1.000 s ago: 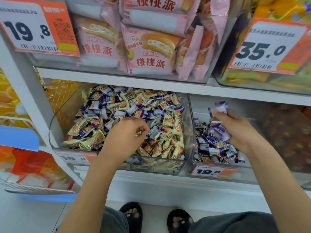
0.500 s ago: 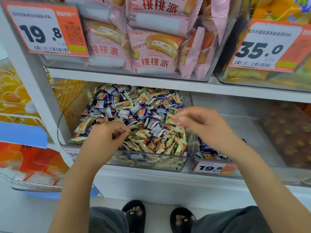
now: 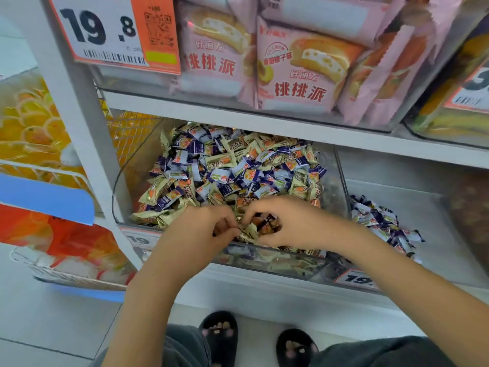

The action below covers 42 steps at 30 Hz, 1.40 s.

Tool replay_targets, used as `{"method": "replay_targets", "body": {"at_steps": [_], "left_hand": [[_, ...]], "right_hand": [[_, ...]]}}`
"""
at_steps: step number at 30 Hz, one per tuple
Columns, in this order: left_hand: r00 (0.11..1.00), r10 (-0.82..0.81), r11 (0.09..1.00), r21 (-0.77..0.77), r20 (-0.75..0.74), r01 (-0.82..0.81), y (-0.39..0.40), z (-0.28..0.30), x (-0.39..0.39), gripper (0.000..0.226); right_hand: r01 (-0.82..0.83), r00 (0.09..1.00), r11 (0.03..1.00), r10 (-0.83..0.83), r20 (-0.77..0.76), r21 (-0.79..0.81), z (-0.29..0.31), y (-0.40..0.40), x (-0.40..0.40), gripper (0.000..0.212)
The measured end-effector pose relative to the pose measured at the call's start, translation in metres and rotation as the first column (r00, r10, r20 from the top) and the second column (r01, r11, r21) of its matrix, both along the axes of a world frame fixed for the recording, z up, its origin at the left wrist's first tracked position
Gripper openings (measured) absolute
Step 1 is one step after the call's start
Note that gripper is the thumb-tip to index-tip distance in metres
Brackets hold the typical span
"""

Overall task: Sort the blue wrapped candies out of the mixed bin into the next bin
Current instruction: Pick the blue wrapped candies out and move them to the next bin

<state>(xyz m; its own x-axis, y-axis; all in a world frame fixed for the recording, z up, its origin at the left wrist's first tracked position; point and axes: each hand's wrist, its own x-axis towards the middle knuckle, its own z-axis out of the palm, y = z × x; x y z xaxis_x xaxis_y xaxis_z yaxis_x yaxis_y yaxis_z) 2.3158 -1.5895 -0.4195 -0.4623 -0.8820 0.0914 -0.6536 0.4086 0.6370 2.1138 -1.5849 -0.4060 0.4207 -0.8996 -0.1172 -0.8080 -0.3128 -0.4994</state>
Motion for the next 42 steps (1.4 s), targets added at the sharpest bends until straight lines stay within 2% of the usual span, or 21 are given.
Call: {"method": "replay_targets", "body": {"at_steps": [3,5,8,10,12,16,19,22,24,27,29,30,33,35,37,40,42], "left_hand": [[1.000,0.015,1.000,0.004,-0.012,-0.015,-0.001,0.000,-0.004,0.005],[1.000,0.022,1.000,-0.002,-0.019,-0.022,-0.001,0.001,-0.006,0.006],[1.000,0.022,1.000,0.004,-0.010,-0.022,-0.002,0.002,-0.007,0.004],[0.999,0.030,1.000,0.009,-0.014,-0.030,-0.004,0.002,-0.007,0.004],[0.999,0.036,0.999,0.005,-0.015,-0.036,-0.004,0.002,-0.007,0.004],[1.000,0.024,1.000,-0.019,0.007,-0.024,-0.004,0.003,-0.010,0.007],[1.000,0.023,1.000,-0.021,-0.008,-0.023,-0.004,0.004,-0.011,0.007],[0.999,0.020,0.997,-0.080,-0.038,-0.023,-0.004,0.004,-0.012,0.009],[0.994,0.037,0.989,-0.142,-0.100,-0.051,-0.004,0.007,-0.016,0.010],[0.986,0.043,0.983,-0.171,-0.163,-0.071,-0.001,0.013,-0.026,0.009],[0.994,-0.001,0.988,-0.156,-0.106,-0.015,0.000,0.012,-0.036,0.012],[0.997,-0.039,0.990,-0.136,-0.069,0.029,-0.001,0.011,-0.041,0.014],[0.974,-0.224,0.975,-0.012,-0.013,0.224,-0.008,0.013,-0.061,0.029],[0.913,-0.407,0.912,0.073,0.036,0.404,-0.013,0.012,-0.078,0.045],[0.838,-0.526,0.850,0.109,0.145,0.515,-0.017,0.006,-0.098,0.052],[0.738,-0.553,0.830,0.180,0.387,0.528,-0.023,-0.001,-0.119,0.046],[0.685,-0.554,0.823,0.188,0.473,0.536,-0.027,-0.004,-0.124,0.041]], "right_hand": [[0.202,0.967,0.978,-0.190,0.169,-0.055,0.017,-0.006,-0.019,0.036],[0.179,0.983,0.978,-0.175,0.047,-0.109,0.022,-0.017,-0.025,0.051],[-0.005,0.971,1.000,0.012,-0.238,0.031,0.010,-0.030,-0.015,0.068],[-0.010,0.965,1.000,0.011,-0.263,0.006,-0.001,-0.036,-0.013,0.065],[0.009,0.976,0.998,-0.021,-0.215,-0.056,-0.005,-0.037,-0.017,0.051],[0.054,0.995,0.998,-0.057,-0.079,-0.042,0.006,-0.038,-0.028,0.023],[0.109,0.993,0.993,-0.107,0.045,-0.034,0.022,-0.037,-0.035,0.017],[0.232,0.951,0.969,-0.208,0.228,-0.084,0.034,-0.018,-0.041,0.021],[0.327,0.920,0.926,-0.267,0.288,-0.186,0.040,0.004,-0.046,0.021],[0.489,0.851,0.813,-0.366,0.376,-0.315,0.040,0.040,-0.065,0.021],[0.601,0.785,0.739,-0.473,0.399,-0.305,0.035,0.058,-0.086,0.022],[0.627,0.770,0.729,-0.527,0.358,-0.275,0.031,0.066,-0.097,0.021],[0.632,0.772,0.763,-0.605,0.193,-0.135,0.021,0.079,-0.115,0.027],[0.638,0.765,0.749,-0.589,0.261,-0.178,0.022,0.081,-0.112,0.029],[0.647,0.750,0.727,-0.554,0.361,-0.230,0.026,0.076,-0.104,0.025],[0.678,0.702,0.700,-0.529,0.476,-0.223,0.024,0.065,-0.098,0.020],[0.714,0.647,0.675,-0.532,0.547,-0.188,0.013,0.058,-0.097,0.020]]}}
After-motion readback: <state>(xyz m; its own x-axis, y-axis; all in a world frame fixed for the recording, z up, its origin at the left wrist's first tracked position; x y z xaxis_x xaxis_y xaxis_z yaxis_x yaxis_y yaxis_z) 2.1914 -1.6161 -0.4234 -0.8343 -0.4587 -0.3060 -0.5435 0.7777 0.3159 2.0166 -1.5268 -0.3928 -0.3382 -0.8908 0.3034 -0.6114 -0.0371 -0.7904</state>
